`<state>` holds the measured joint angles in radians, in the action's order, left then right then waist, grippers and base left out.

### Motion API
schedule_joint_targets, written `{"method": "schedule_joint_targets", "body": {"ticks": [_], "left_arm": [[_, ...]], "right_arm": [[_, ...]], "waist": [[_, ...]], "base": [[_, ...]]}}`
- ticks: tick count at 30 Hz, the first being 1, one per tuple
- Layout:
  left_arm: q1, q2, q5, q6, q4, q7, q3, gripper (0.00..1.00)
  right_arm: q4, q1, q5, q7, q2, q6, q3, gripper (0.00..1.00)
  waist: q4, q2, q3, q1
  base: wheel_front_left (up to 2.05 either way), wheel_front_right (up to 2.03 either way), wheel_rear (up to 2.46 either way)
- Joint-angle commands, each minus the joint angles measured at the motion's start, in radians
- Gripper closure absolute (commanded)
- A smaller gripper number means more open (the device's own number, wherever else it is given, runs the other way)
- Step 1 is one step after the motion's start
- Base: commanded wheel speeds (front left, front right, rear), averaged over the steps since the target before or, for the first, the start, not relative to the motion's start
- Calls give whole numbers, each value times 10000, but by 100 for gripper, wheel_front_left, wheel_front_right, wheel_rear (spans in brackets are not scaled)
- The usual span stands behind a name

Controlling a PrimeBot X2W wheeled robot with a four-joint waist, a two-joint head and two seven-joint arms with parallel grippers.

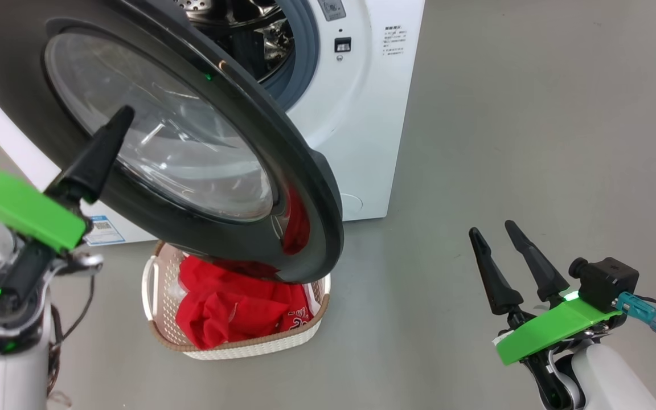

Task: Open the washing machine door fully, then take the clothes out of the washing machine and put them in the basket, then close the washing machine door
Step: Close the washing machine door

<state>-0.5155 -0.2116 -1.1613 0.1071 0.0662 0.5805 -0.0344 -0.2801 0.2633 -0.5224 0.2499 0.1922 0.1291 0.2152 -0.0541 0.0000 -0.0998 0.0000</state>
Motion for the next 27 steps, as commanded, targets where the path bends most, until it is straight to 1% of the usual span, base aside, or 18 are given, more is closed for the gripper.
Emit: {"method": "schedule_joint_targets", "body": {"ticks": [1,6,18,27], "left_arm": [[53,-513,372,-184,359,-282,336,0],[466,-660,1008,-543,537,-958,323,0],[2137,-765,2835,-1456,759,-3568,524,0],[3215,-528,3743,-1819,280,-5298,475,0]], "right_arm": [[271,152,84,119,90,16,202,0],[299,138,85,119,111,16,148,0],[335,152,100,119,154,16,102,0],[318,191,121,119,241,16,136,0]], "waist": [[1,0,-26,0],[31,0,-104,0],[67,0,-214,0],[200,0,-206,0]], "base": [[0,0,0],[0,0,0],[0,0,0],[0,0,0]]}}
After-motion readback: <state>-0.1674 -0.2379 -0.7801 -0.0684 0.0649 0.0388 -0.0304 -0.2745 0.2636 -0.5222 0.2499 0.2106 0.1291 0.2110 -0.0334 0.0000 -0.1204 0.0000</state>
